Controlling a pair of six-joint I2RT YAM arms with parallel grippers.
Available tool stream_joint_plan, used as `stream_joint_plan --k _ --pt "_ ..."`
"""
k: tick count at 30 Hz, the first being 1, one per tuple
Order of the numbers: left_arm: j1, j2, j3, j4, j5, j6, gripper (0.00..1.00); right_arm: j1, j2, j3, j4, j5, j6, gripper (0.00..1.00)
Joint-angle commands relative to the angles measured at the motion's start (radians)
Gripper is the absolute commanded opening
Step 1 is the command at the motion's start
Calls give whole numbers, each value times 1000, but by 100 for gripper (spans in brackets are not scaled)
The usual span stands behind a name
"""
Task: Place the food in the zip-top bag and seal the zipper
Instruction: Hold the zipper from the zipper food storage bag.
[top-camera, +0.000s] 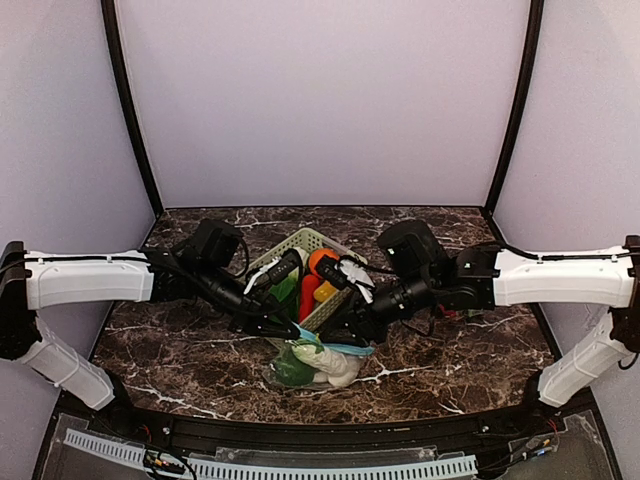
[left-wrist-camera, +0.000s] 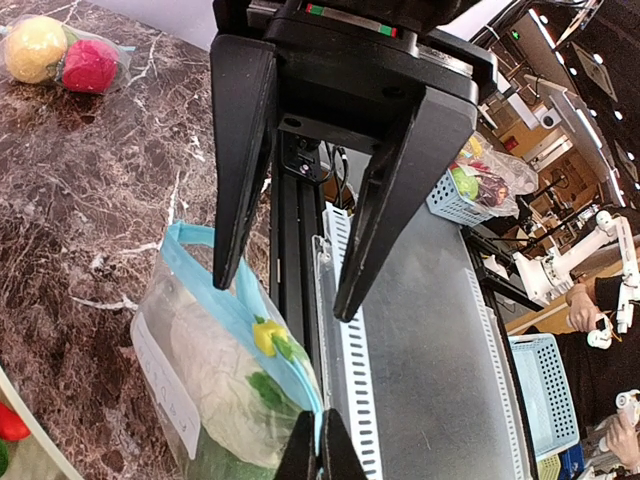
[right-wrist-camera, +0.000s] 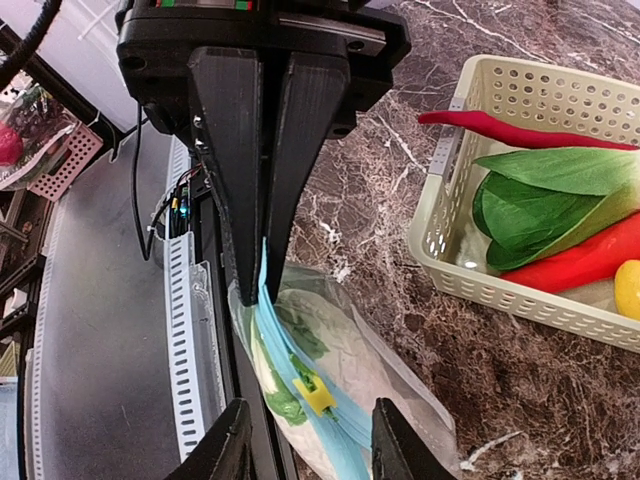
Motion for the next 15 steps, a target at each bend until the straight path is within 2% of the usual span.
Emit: stream_joint_plan --k 1,15 --pt "-2 -2 29 -13 40 15 1 -11 25 24 44 -71 -30 38" --pt "-2 1 29 -11 54 10 1 -38 69 20 70 -127 -50 28"
